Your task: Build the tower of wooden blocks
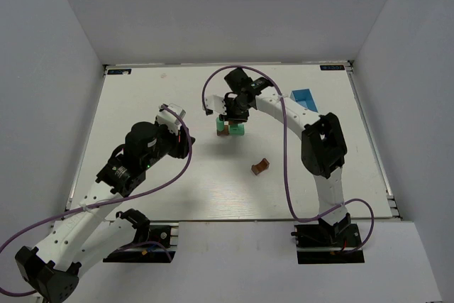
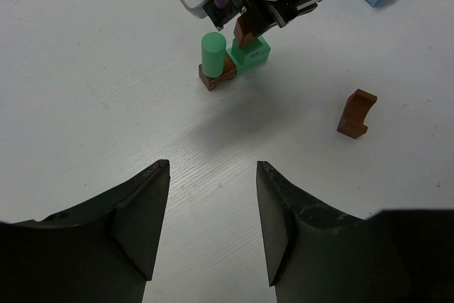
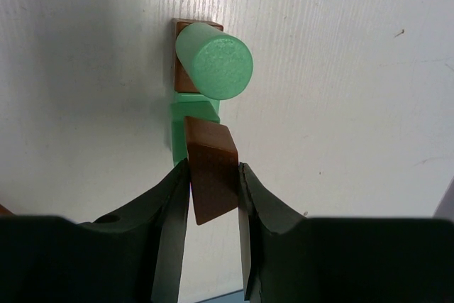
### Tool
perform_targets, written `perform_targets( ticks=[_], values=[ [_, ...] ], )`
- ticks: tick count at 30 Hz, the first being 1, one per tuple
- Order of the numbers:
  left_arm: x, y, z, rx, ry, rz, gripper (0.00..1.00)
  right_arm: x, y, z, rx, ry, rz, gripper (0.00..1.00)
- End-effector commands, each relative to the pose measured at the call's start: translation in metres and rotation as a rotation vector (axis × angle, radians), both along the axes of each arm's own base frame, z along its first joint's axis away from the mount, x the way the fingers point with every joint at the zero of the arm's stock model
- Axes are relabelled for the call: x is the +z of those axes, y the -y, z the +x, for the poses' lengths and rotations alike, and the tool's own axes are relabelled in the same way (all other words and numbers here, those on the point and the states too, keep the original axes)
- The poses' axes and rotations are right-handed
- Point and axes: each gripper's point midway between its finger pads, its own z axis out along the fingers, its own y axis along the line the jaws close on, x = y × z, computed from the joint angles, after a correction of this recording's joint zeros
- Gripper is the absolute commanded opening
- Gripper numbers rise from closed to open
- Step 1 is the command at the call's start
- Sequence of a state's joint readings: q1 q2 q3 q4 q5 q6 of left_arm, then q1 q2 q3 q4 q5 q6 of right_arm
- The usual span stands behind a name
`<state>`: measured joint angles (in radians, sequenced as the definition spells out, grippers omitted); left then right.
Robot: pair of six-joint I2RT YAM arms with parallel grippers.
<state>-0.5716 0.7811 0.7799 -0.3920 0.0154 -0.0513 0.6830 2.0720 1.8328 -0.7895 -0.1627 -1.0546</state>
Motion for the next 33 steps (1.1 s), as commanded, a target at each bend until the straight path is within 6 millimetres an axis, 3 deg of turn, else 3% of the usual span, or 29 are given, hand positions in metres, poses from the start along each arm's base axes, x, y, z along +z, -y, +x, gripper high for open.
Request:
perform_targets(
  ticks=[1,33],
  values=[
    [0.003,-0.001,-0.002,0.001,0.012,-0.002,0.62,0.010,-0.008,0.003,0.002,0.013,0.020,0.00],
    [0.003,-0.001,-0.002,0.001,0.012,-0.002,0.62,0.000,-0.014,-0.004,0.022,-0.025,0.013,0.00]
  ],
)
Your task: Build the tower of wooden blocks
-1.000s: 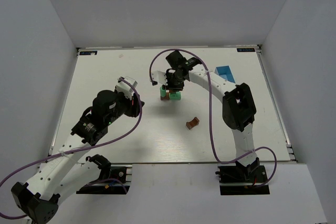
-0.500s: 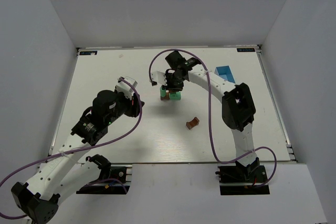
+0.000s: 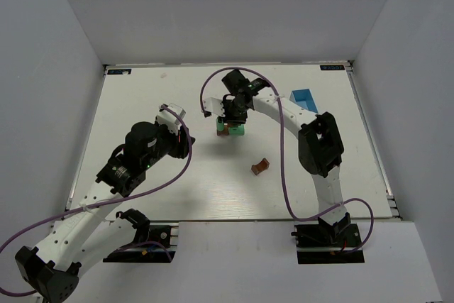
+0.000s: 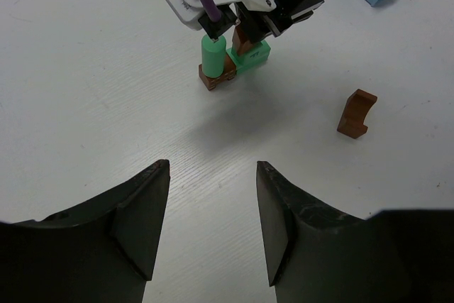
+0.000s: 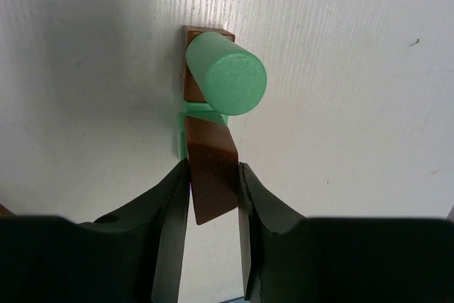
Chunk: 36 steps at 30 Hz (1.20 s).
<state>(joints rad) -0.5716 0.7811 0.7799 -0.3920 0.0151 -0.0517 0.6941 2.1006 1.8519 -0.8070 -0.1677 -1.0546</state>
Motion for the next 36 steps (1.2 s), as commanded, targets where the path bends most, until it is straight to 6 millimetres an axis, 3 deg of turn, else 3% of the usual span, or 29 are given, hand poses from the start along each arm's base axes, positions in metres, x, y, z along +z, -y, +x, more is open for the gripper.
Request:
perform_targets(
  ticks=[1,11,18,26,31,32,36],
  values=[
    [0.0034,-0.0014,-0.0016,0.001,0.012,-0.002,0.62,0.0083,-0.0081,0.0015,0.006,0.000,0.025,0.00],
    [0.0034,-0.0014,-0.0016,0.001,0.012,-0.002,0.62,0.0082,-0.0090,0.0016,0.006,-0.002,0.028,0.02],
    [0.0034,-0.0014,-0.0016,0.001,0.012,-0.002,0.62,0.0068,-0.0079,0.0008,0.007,-0.003,0.024,0.19],
    [0.0034,-0.0014,-0.0016,0.001,0.012,-0.002,0.62,0.0072,-0.0086,-0.0009,0.008,-0.006,0.028,0.31],
    [0.0034,-0.0014,-0.0016,0.001,0.012,-0.002,0.62,0.0080,-0.0070,-0.0006,0.002,-0.008,0.029,0.32],
    [0.0034,-0.0014,-0.0016,0.001,0.012,-0.002,0.62,0.0067,-0.0091,-0.0020,0.007,-0.010,0.029,0.38],
    [0.0034,-0.0014,-0.0016,0.001,0.012,-0.002,0.62,0.0065,-0.0076,-0.0011,0.003,-0.009,0.028,0.42]
  ],
)
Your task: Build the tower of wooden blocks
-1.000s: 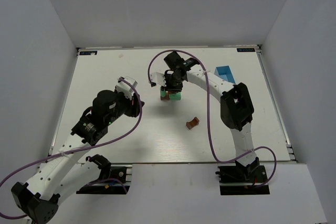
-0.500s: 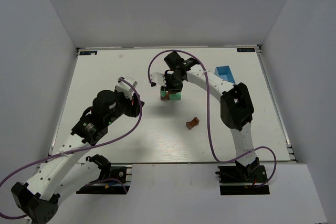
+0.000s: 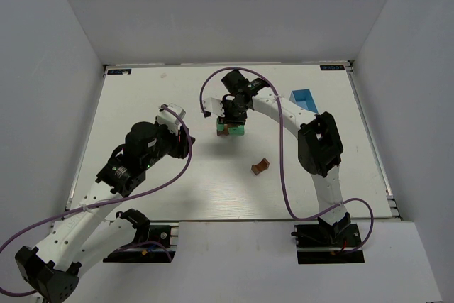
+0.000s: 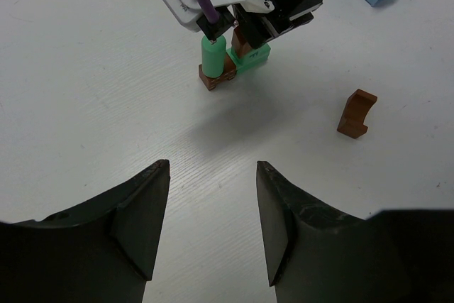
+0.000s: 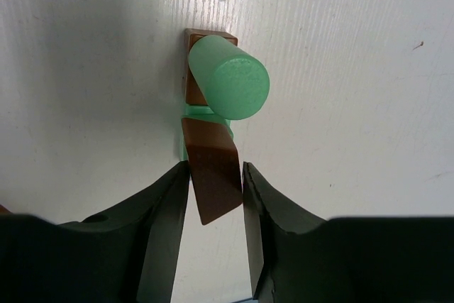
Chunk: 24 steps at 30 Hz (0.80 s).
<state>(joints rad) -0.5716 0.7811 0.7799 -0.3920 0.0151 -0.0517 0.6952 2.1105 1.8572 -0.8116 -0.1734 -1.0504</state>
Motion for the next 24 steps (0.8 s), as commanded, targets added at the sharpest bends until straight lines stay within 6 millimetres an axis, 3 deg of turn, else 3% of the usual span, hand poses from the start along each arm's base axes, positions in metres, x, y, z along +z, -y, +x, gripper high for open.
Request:
perform_targets(
  ticks=[1,9,13,15,16,24],
  values=[
    [0.0034,-0.0014,-0.0016,0.001,0.012,-0.002,0.62,0.0102,-0.0071,-0.0006,0.005,0.002,0.030,0.42],
    [0.0034,-0.0014,-0.0016,0.001,0.012,-0.002,0.62,0.0105,-0.0067,-0.0004,0.001,0.004,0.030,0.48],
    [0.0034,-0.0014,-0.0016,0.001,0.012,-0.002,0.62,0.0116,-0.0063,0.0001,-0.007,0.004,0.034,0.59],
    [0.0034,-0.0014,-0.0016,0.001,0.012,-0.002,0.62,0.0113,-0.0047,0.0007,-0.007,0.004,0.032,0.71],
    [0.0034,-0.0014,-0.0016,0.001,0.012,-0.002,0.62,0.0127,-0.0055,0.0009,-0.008,0.008,0.034,0.90],
    [0.0034,-0.0014,-0.0016,0.001,0.012,-0.002,0.62,0.0181,-0.0052,0.0003,-0.008,0.020,0.051,0.90]
  ],
)
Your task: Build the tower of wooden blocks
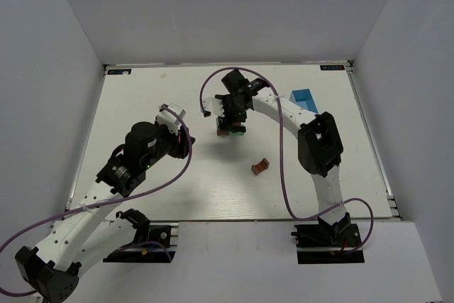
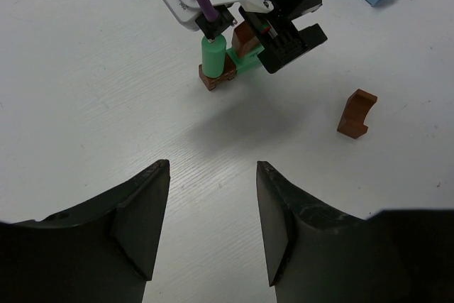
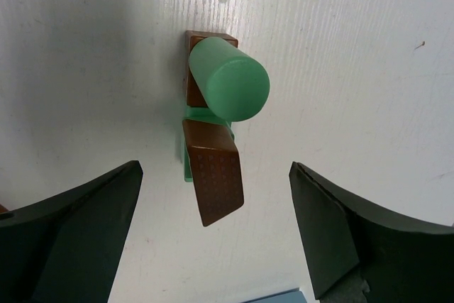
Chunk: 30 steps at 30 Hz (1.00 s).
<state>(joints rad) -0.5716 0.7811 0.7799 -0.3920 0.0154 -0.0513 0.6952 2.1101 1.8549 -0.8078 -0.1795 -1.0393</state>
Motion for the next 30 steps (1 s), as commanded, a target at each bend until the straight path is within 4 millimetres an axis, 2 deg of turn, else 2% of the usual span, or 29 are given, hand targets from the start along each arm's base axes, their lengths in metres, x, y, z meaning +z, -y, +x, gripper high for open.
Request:
perform_targets(
  ticks=[1,4,8,13,14,16,18,19,20,22,23,24,26,27,28,29,30],
  values=[
    [0.003,-0.003,-0.001,0.010,0.014,0.001,0.62,0.022,-0.003,0.001,-0.005,0.031,0.049,0.90],
    [0.003,-0.003,-0.001,0.010,0.014,0.001,0.62,0.025,-0.002,-0.003,-0.003,0.024,0.052,0.90],
    [0.003,-0.003,-0.001,0.010,0.014,0.001,0.62,0.052,0.004,-0.009,-0.002,0.060,0.091,0.90],
    [0.003,-0.004,0.000,0.018,0.016,0.003,0.62,0.067,0.016,-0.016,-0.012,0.104,0.103,0.90],
    [0.003,-0.004,0.000,0.018,0.016,0.003,0.62,0.076,0.017,-0.019,-0.009,0.124,0.118,0.90],
    [0.003,-0.006,0.001,0.029,0.017,0.006,0.62,0.074,0.025,-0.018,-0.031,0.138,0.103,0.90],
    [0.003,-0.007,0.002,0.037,0.019,0.009,0.62,0.094,0.034,-0.018,-0.064,0.186,0.130,0.90],
    [0.006,-0.008,0.001,0.037,0.027,0.004,0.62,0.096,0.032,-0.012,-0.092,0.232,0.161,0.90],
    [0.006,-0.008,0.001,0.037,0.027,0.004,0.62,0.117,0.047,-0.017,-0.139,0.284,0.200,0.90],
    [0.008,-0.011,0.002,0.047,0.034,-0.001,0.62,0.140,0.066,-0.009,-0.256,0.407,0.312,0.90],
    [0.008,-0.011,0.002,0.047,0.034,-0.001,0.62,0.136,0.068,-0.008,-0.284,0.444,0.363,0.90],
    [0.008,-0.011,0.002,0.047,0.034,-0.001,0.62,0.163,0.088,-0.015,-0.369,0.499,0.488,0.90],
    [0.008,-0.011,0.002,0.047,0.034,-0.001,0.57,0.166,0.092,-0.025,-0.357,0.500,0.561,0.90],
    [0.006,-0.010,0.003,0.047,0.027,0.004,0.48,0.149,0.097,-0.035,-0.366,0.437,0.537,0.90],
    [0.006,-0.009,0.002,0.038,0.025,0.002,0.40,0.149,0.103,-0.039,-0.369,0.413,0.529,0.81],
    [0.006,-0.009,0.002,0.038,0.025,0.002,0.30,0.146,0.094,-0.053,-0.297,0.336,0.549,0.65],
    [0.006,-0.009,0.002,0.038,0.025,0.002,0.15,0.131,0.102,-0.063,-0.299,0.263,0.490,0.47]
  ],
)
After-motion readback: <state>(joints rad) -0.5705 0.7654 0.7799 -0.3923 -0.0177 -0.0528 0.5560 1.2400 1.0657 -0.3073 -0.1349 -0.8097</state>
